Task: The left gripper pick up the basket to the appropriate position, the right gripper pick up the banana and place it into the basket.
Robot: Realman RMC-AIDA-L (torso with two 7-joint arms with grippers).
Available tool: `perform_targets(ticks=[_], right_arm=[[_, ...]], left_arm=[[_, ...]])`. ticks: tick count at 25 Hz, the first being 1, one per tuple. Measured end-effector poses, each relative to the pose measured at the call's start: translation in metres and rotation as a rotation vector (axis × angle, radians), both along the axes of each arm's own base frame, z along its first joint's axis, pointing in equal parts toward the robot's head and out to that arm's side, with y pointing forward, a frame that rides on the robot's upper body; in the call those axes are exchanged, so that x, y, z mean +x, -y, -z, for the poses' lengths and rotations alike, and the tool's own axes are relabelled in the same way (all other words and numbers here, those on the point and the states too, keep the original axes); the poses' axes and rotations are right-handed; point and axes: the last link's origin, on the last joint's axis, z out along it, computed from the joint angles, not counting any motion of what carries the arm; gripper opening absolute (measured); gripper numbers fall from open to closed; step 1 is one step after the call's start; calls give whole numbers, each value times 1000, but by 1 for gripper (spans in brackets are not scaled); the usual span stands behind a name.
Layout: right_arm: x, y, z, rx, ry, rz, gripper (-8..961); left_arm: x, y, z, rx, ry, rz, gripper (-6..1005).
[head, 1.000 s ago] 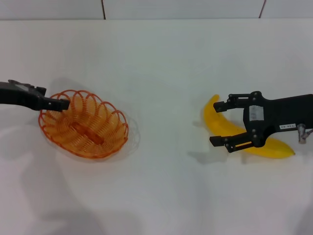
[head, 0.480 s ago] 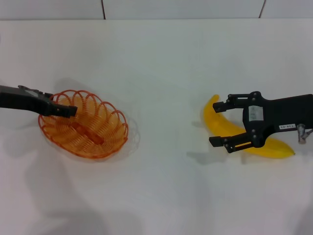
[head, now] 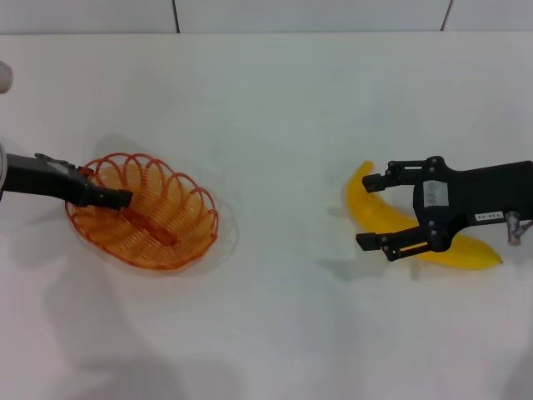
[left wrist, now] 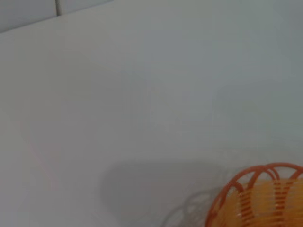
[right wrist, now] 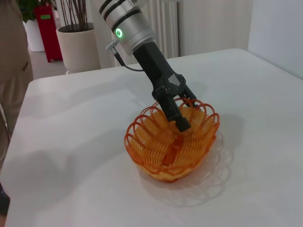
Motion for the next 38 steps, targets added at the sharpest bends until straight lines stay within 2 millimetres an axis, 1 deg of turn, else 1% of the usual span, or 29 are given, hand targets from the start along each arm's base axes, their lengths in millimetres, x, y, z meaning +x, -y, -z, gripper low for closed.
perform_targets(ticks=[15,20,38], right_arm=[[1,0,1,-2,-1,5,893],[1,0,1,-1,0,5,894],[1,-1,0,2,-1,6,893]], left_arm=[[0,-5,-3,36,-15,12,865],[1,-6,-3,33,-16,14,1005],[2,-7,-2,29,-14,17,1000]])
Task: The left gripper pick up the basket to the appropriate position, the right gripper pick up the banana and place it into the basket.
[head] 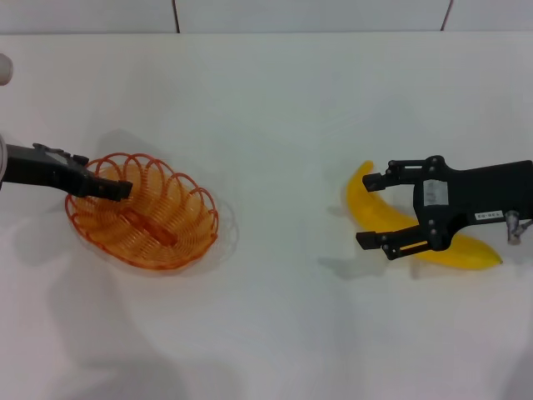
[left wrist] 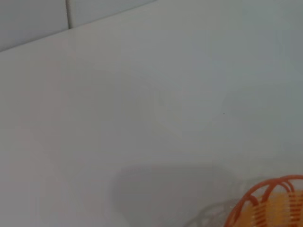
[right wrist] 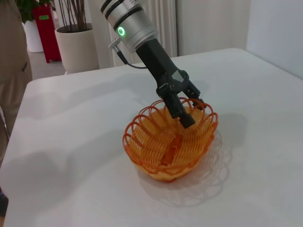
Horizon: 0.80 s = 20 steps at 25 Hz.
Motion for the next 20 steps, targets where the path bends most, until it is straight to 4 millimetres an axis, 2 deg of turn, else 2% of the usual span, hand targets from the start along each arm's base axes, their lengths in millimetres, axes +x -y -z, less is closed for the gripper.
perform_targets(ticks=[20], right_arm=[[0,1,-1,0,-5,2,894]], left_arm=[[7,-4,-9,22,-4,23,1000]])
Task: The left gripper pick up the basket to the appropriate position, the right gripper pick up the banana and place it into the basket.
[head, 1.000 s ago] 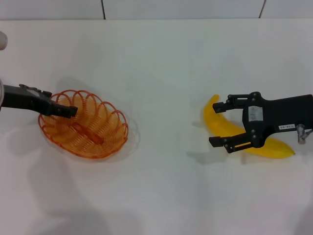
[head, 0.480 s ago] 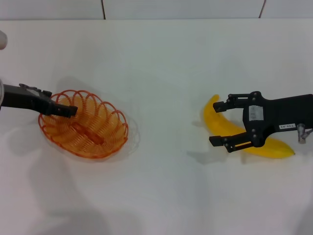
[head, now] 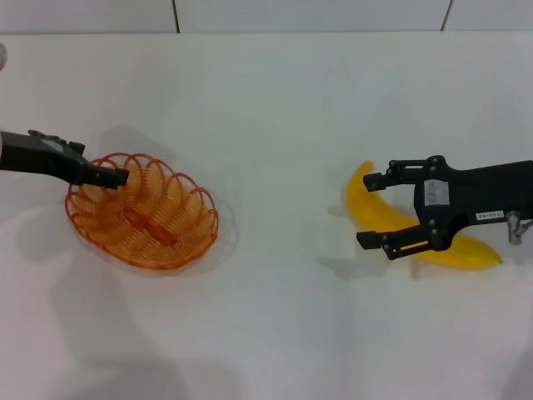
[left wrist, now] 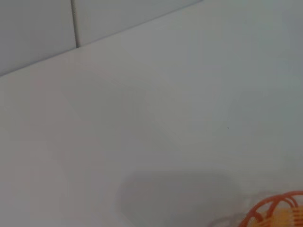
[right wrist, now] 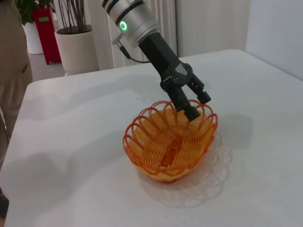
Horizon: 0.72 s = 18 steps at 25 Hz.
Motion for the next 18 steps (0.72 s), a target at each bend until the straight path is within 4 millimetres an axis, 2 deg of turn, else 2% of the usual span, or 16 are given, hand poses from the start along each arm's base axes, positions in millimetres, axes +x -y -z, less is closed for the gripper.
perform_targets(ticks=[18], right_arm=[[1,0,1,3,-7,12,893]], left_arm=[[2,0,1,-8,6,2,1000]])
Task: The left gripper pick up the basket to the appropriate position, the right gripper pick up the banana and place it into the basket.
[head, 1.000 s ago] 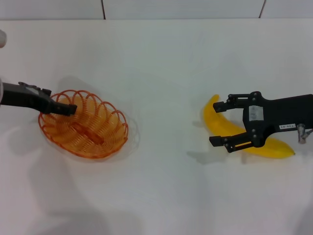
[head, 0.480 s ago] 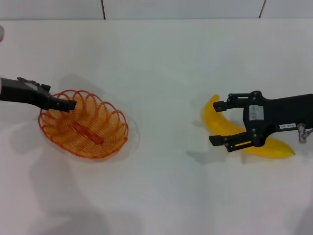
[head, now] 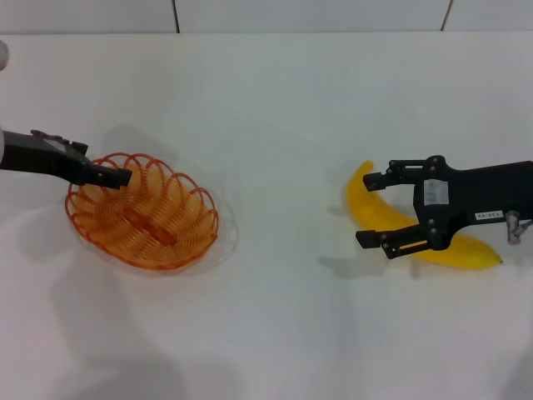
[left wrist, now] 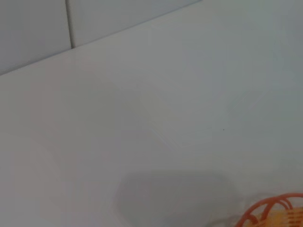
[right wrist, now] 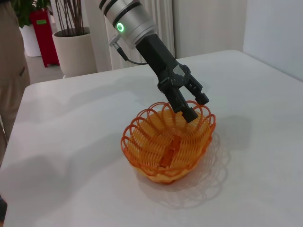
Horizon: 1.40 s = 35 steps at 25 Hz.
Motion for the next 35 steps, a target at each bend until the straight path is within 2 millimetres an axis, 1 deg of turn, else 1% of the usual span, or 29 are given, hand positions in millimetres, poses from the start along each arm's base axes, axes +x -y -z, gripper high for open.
perform_targets(ticks=[35], right_arm=[[0,0,1,1,-1,0,894]], left_arm=[[1,0,1,-2,0,8,1000]])
